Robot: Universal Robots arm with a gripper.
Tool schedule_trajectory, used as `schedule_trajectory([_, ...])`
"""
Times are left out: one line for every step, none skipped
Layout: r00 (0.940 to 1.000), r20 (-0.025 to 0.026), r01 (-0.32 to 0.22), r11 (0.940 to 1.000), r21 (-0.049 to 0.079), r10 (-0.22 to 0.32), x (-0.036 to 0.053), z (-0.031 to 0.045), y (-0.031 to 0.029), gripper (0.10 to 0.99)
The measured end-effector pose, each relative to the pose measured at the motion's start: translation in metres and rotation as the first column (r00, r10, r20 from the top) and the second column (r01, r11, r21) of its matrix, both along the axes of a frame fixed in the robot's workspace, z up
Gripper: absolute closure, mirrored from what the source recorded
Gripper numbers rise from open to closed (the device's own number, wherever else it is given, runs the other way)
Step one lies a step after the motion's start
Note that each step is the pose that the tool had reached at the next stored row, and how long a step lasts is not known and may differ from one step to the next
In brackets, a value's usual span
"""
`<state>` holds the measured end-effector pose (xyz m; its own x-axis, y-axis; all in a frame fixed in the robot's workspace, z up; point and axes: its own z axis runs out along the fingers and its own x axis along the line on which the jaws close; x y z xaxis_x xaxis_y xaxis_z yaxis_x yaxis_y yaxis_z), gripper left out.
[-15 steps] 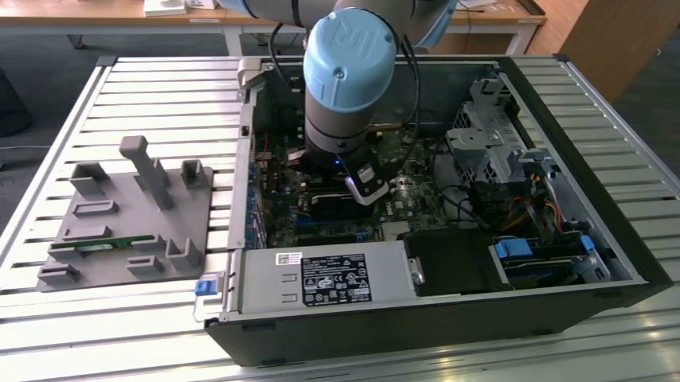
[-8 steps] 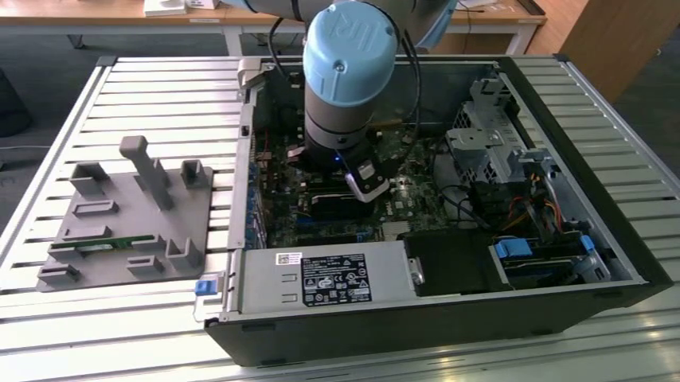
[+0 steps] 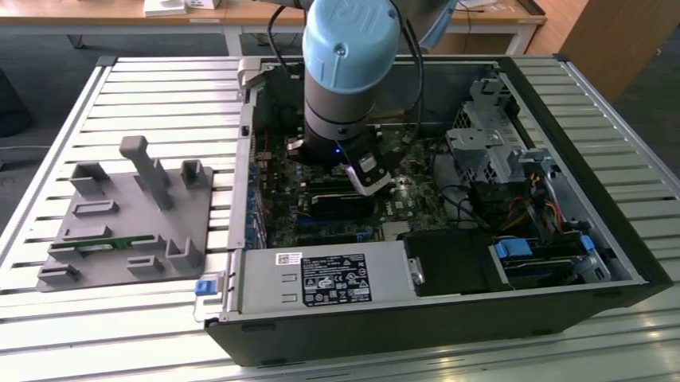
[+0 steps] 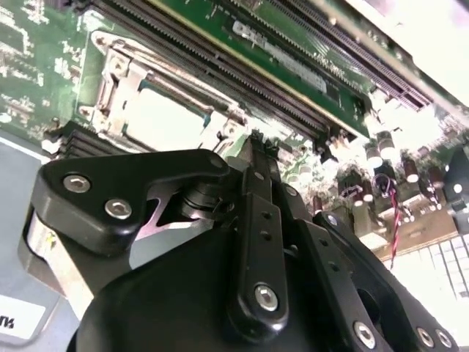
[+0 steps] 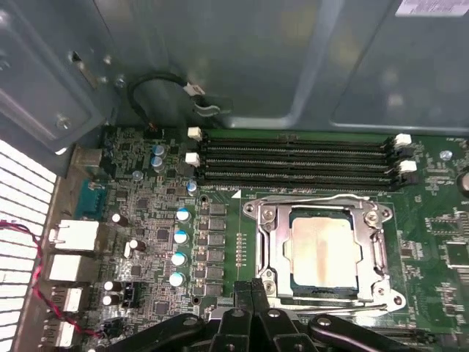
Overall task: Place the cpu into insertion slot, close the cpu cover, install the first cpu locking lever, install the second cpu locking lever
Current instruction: 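Install the second cpu locking lever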
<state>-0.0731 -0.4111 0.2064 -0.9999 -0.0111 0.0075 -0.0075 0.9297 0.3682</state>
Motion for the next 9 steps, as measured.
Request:
schedule_trajectory([1.0,0.0,0.0,1.0,0.0,0.0,0.0,0.0021,0.0,0.98])
schedule_trajectory([1.0,0.0,0.001,1.0,0.0,-0.001,0.0,0.0041,0.0,0.98])
schedule_trajectory([1.0,0.0,0.001,1.0,0.0,-0.001,0.0,0.006,0.0,0.98])
schedule_trajectory([1.0,0.0,0.001,1.0,0.0,-0.001,0.0,0.008,0.0,0.98])
schedule_trajectory([1.0,0.0001,0.002,1.0,0.0,-0.002,0.0,0.0098,0.0,0.98])
schedule_trajectory([1.0,0.0001,0.002,1.0,0.0,-0.002,0.0,0.0117,0.0,0.98])
schedule_trajectory([1.0,0.0,0.002,1.0,0.0,-0.002,0.0,0.0137,0.0,0.98])
schedule_trajectory([1.0,0.0,0.003,1.0,0.0,-0.003,0.0,0.0158,0.0,0.98])
schedule_trajectory([1.0,0.0,0.003,1.0,0.0,-0.003,0.0,0.0177,0.0,0.98])
